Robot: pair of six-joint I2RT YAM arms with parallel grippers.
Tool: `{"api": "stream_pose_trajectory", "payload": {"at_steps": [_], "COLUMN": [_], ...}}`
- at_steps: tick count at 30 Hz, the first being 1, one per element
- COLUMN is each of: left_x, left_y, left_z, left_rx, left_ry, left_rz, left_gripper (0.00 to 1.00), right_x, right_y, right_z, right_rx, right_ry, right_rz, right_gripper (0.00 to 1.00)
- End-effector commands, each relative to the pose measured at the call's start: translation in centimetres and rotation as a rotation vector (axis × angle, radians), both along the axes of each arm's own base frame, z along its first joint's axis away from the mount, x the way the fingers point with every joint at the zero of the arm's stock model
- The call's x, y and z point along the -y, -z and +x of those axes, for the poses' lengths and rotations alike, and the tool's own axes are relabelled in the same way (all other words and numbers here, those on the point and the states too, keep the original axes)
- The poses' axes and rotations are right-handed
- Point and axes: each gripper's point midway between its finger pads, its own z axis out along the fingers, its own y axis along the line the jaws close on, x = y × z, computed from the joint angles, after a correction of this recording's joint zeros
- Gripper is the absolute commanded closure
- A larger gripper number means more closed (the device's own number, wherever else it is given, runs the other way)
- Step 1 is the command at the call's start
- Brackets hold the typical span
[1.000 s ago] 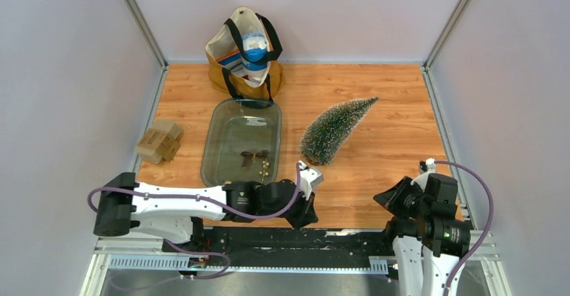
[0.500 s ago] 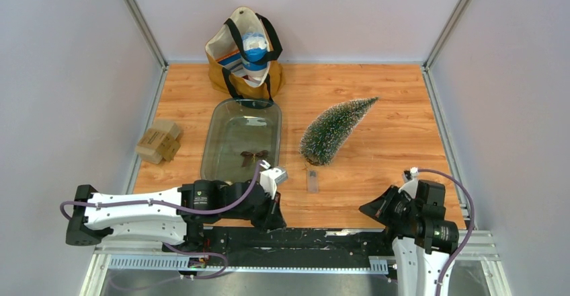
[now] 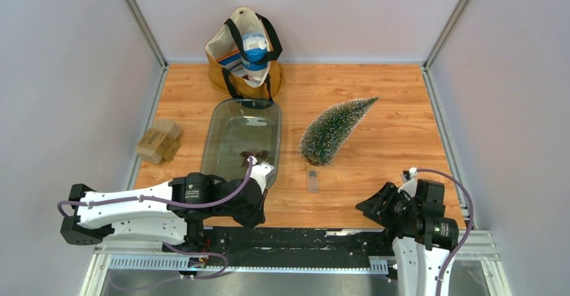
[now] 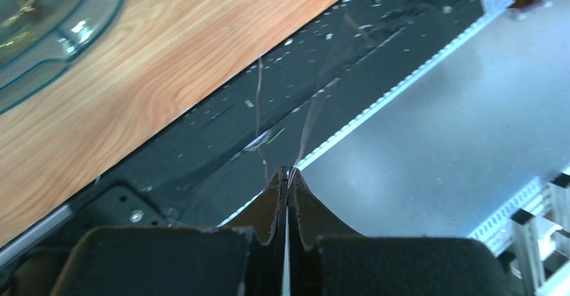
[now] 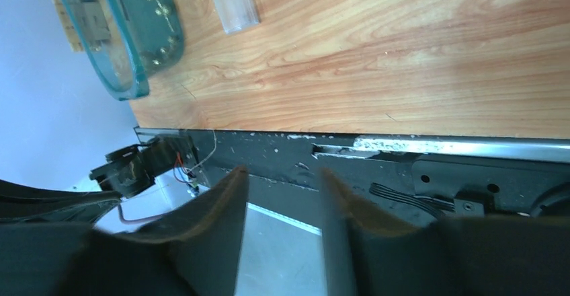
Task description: Decorate the small christmas tree
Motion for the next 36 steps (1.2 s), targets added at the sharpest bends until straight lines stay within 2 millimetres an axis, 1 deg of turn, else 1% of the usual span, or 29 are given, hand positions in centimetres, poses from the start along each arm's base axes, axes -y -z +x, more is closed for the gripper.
{"api": "stream_pose_trajectory", "payload": {"at_steps": [1, 3, 4, 7, 9, 10, 13, 15, 17, 19, 20, 22, 23, 25, 27, 29, 30, 33, 34, 35, 36], "left_x": [-4.0, -4.4, -4.6, -5.3, -5.7, -6.0, -6.3, -6.7, -6.8, -6.6, -6.6, -5.9, -5.7, -5.2, -5.4, -5.9, -6.1, -8.0, -8.5, -9.1, -9.4], "left_y": [0.3, 0.4, 0.4, 0.5, 0.4, 0.3, 0.0, -0.5, -1.5, -3.3, -3.9, -5.4, -6.1, -7.9, -9.1, -9.9, -10.0, -10.5, -10.8, -11.0, -11.3], "left_z": [0.3, 0.1, 0.0, 0.0, 0.0, -0.1, -0.1, -0.1, -0.1, 0.0, 0.0, -0.5, -0.6, -0.9, -0.8, -0.5, -0.2, 0.7, 1.7, 2.1, 3.1], "left_rx": [0.022, 0.012, 0.007, 0.006, 0.002, 0.0, 0.001, 0.001, 0.006, 0.016, 0.027, 0.026, 0.027, 0.027, 0.032, 0.049, 0.062, 0.102, 0.145, 0.166, 0.215], "left_ry": [-0.033, -0.045, -0.051, -0.064, -0.071, -0.074, -0.08, -0.085, -0.082, -0.074, -0.059, -0.01, 0.004, 0.034, 0.032, 0.02, 0.01, -0.035, -0.065, -0.074, -0.108], "left_rz": [0.116, 0.101, 0.092, 0.09, 0.09, 0.085, 0.074, 0.065, 0.041, -0.007, -0.024, -0.07, -0.086, -0.125, -0.14, -0.132, -0.121, -0.04, -0.026, 0.007, 0.027], "left_gripper": [1.0, 1.0, 1.0, 1.0, 1.0, 1.0, 1.0, 1.0, 1.0, 1.0, 1.0, 1.0, 1.0, 1.0, 1.0, 1.0, 1.0, 1.0, 1.0, 1.0, 1.0], "right_x": [1.2, 1.6, 1.7, 1.6, 1.4, 1.3, 1.1, 1.1, 0.9, -0.2, -0.6, -1.8, -2.0, -1.6, -0.9, -0.5, -0.5, -0.5, -0.5, -0.4, -0.4], "right_y": [-1.3, -2.9, -4.0, -6.8, -7.7, -7.7, -6.2, -5.1, -4.1, -3.2, -2.6, -1.6, -1.2, -0.4, 0.2, 0.3, 0.3, 0.4, 0.5, 0.7, 0.7], "right_z": [-0.5, 0.9, 2.0, 4.5, 6.1, 6.9, 8.4, 9.3, 9.8, 10.0, 10.2, 10.1, 10.1, 10.2, 10.4, 10.4, 10.5, 10.5, 10.4, 10.4, 10.5], "right_rx": [-0.053, -0.013, 0.034, 0.141, 0.169, 0.173, 0.127, 0.11, 0.09, 0.072, 0.057, 0.039, 0.034, 0.017, 0.013, 0.019, 0.024, 0.025, 0.02, 0.015, 0.019], "right_ry": [0.029, 0.051, 0.066, 0.086, 0.091, 0.088, 0.071, 0.06, 0.051, 0.008, 0.0, -0.037, -0.041, -0.021, 0.002, 0.015, 0.016, 0.016, 0.014, 0.016, 0.016], "right_rz": [-0.083, -0.089, -0.087, -0.05, -0.013, 0.006, 0.044, 0.034, 0.024, 0.038, 0.037, 0.024, 0.01, -0.041, -0.085, -0.11, -0.113, -0.109, -0.114, -0.118, -0.119], "right_gripper": [0.49, 0.42, 0.4, 0.39, 0.38, 0.38, 0.38, 0.38, 0.38, 0.38, 0.38, 0.38, 0.37, 0.37, 0.37, 0.37, 0.37, 0.38, 0.38, 0.39, 0.39]}}
